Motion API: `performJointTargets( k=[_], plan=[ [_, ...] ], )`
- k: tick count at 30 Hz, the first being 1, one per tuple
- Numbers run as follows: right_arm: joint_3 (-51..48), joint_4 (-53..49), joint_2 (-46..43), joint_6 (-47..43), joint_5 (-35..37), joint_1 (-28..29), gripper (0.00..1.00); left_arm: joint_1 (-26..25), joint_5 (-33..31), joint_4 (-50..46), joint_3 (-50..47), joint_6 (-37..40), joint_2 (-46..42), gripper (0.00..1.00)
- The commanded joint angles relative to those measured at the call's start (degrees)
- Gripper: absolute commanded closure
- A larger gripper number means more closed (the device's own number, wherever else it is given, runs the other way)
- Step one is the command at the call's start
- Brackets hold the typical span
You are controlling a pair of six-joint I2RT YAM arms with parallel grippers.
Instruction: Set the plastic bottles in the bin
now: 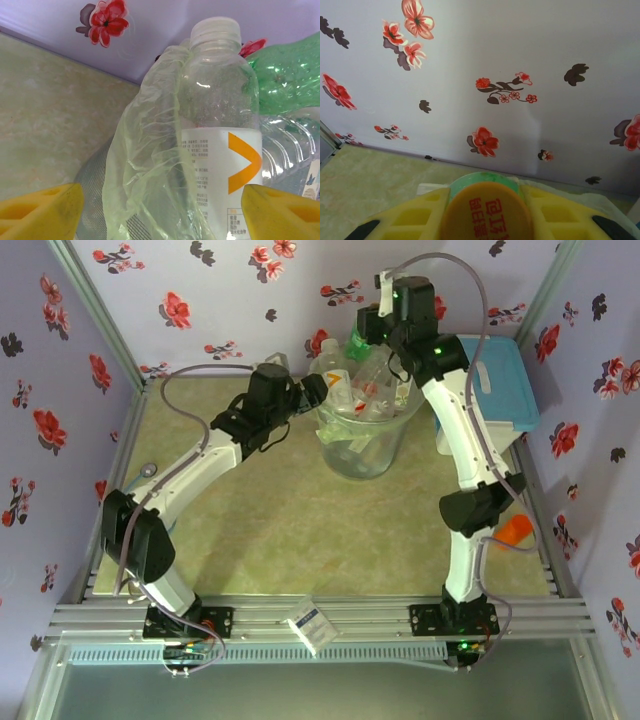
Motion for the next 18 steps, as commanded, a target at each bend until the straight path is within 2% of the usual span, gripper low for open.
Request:
performJointTargets(
  k=[1, 10, 18],
  plan=[
    [6.28, -8.48, 3.5, -2.44, 0.05, -0.26, 0.8, -0.2, 0.47, -2.06, 2.7, 3.26, 1.43, 0.19],
    [8.17, -12.15, 6.86, -4.51, 1.2, -0.39, 0.79, 0.08, 0.41, -2.3, 3.46, 3.56, 3.1, 0.2],
    [3.41, -7.54, 8.53, -3.59, 0.5, -0.44, 0.81, 0.17, 0.46, -2.37, 3.6, 3.54, 3.72, 0.21]
  ],
)
